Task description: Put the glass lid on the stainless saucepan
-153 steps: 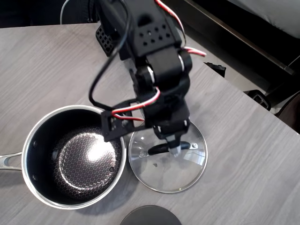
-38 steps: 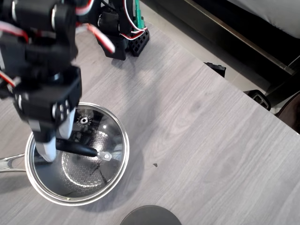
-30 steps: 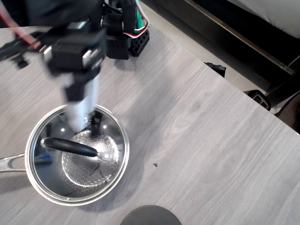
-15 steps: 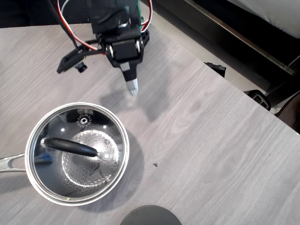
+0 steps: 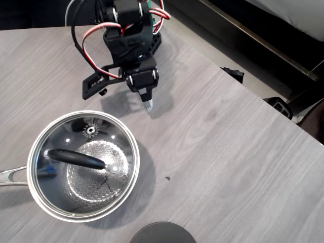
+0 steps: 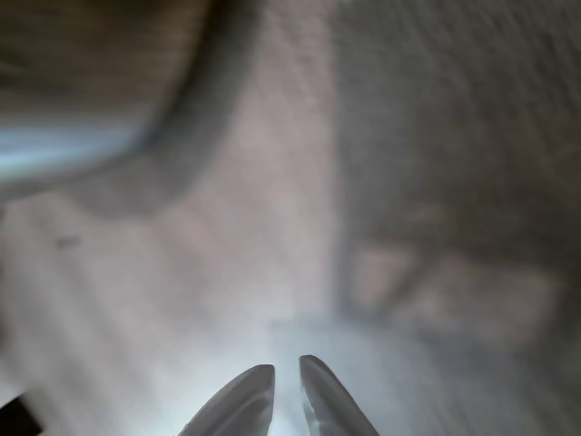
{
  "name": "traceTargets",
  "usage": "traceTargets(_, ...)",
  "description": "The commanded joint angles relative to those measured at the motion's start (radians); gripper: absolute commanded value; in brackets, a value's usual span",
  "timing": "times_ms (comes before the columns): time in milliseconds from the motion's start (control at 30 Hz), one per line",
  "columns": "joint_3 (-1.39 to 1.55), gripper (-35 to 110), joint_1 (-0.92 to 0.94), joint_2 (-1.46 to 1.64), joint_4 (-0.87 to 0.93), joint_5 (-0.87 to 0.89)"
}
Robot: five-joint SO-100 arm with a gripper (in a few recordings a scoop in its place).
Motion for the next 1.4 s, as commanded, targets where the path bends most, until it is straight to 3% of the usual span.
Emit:
traceTargets(0,0.028,0,0.018,0.029,-0.009,0.015)
traceTargets(1367,0.029,0,0.023,0.029,0.035,0.011)
